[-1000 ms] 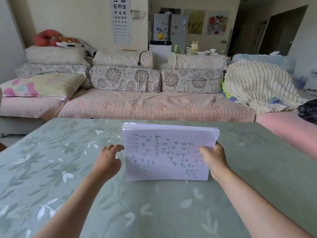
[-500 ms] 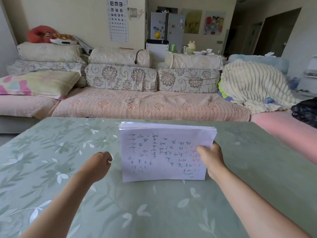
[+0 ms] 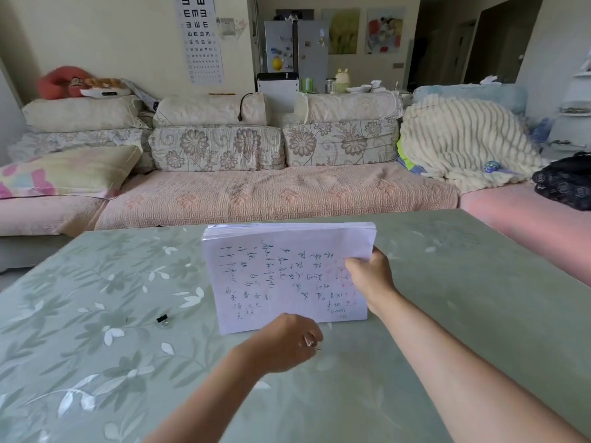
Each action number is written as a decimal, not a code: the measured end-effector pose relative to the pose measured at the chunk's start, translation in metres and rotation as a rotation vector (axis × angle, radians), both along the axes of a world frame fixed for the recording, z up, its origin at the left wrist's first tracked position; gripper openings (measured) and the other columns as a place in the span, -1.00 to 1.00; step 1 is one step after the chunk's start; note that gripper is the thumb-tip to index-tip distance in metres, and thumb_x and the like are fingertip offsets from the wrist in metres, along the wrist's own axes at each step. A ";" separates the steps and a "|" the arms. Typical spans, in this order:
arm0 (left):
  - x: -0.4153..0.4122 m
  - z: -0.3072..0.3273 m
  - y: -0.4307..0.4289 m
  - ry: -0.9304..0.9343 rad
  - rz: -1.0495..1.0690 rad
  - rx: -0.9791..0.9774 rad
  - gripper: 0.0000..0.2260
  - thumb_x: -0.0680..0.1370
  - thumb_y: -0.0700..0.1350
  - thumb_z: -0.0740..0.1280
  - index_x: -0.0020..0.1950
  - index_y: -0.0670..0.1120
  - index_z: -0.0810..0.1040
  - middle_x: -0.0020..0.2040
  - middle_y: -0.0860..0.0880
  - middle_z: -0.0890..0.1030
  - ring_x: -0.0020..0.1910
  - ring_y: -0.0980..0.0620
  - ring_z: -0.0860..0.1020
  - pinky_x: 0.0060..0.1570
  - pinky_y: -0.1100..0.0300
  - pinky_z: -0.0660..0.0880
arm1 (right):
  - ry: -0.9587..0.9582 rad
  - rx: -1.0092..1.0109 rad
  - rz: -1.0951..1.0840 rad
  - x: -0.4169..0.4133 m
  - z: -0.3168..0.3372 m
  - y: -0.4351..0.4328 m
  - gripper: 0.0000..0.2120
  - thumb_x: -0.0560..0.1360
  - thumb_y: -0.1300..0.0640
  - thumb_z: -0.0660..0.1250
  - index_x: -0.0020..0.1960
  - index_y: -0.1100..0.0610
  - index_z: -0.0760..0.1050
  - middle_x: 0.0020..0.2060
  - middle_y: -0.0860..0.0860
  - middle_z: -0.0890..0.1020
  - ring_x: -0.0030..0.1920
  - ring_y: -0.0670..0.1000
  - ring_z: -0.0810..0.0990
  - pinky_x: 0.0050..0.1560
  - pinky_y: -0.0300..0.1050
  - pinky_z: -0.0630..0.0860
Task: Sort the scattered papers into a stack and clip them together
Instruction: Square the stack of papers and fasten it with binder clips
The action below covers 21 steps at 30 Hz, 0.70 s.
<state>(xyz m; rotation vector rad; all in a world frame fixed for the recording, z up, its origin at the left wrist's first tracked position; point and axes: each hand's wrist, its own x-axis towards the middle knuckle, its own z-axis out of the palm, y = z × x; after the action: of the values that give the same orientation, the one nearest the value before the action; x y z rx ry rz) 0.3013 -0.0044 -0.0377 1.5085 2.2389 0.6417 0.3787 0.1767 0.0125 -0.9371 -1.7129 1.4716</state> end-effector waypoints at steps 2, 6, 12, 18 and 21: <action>0.008 -0.006 0.014 0.067 -0.041 0.024 -0.82 0.50 -0.09 0.35 0.08 0.03 0.62 -0.03 0.08 0.61 -0.08 0.11 0.59 -0.01 0.19 0.55 | 0.013 0.005 0.008 0.000 0.000 0.001 -0.80 0.42 0.34 0.23 -0.14 0.11 0.58 -0.39 -0.03 0.57 -0.46 -0.06 0.50 -0.49 -0.28 0.42; 0.013 0.003 0.029 0.307 -0.074 0.055 -0.70 0.48 0.09 0.36 0.21 0.11 0.55 0.11 0.14 0.54 0.02 0.13 0.54 -0.01 0.13 0.54 | 0.009 0.020 0.015 0.001 -0.002 0.003 -0.81 0.40 0.34 0.23 -0.20 0.10 0.55 -0.45 -0.05 0.55 -0.50 -0.09 0.48 -0.51 -0.29 0.39; -0.003 0.095 0.047 0.885 0.049 0.738 -0.64 0.46 -0.08 0.34 0.23 -0.14 0.54 0.20 -0.07 0.54 0.19 -0.11 0.46 0.18 0.00 0.43 | 0.012 0.079 0.050 0.003 0.000 0.004 -0.83 0.40 0.30 0.18 -0.20 0.15 0.53 -0.48 -0.06 0.49 -0.51 -0.07 0.41 -0.55 -0.26 0.32; -0.041 0.133 0.054 0.901 0.166 0.133 -0.57 0.50 0.09 0.22 0.34 0.00 0.37 0.14 0.02 0.58 0.06 -0.01 0.51 0.11 0.09 0.41 | -0.001 0.068 0.081 0.004 0.001 0.005 -0.91 0.41 0.27 0.17 -0.26 0.15 0.36 -0.46 -0.03 0.34 -0.45 -0.03 0.25 -0.52 -0.25 0.20; -0.046 0.130 0.044 0.824 0.139 0.183 -0.68 0.53 0.02 0.23 0.27 -0.02 0.45 -0.02 0.03 0.63 -0.17 0.00 0.50 -0.18 0.18 0.32 | -0.013 0.075 0.078 0.004 -0.001 0.006 -0.91 0.39 0.31 0.16 -0.23 0.19 0.40 -0.41 0.00 0.34 -0.40 -0.01 0.25 -0.50 -0.26 0.20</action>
<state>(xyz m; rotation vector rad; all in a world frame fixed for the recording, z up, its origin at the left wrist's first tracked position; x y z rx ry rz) 0.2550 0.0393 0.0922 1.9742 2.9647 0.2790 0.3825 0.1828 0.0118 -0.8508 -1.8196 1.4436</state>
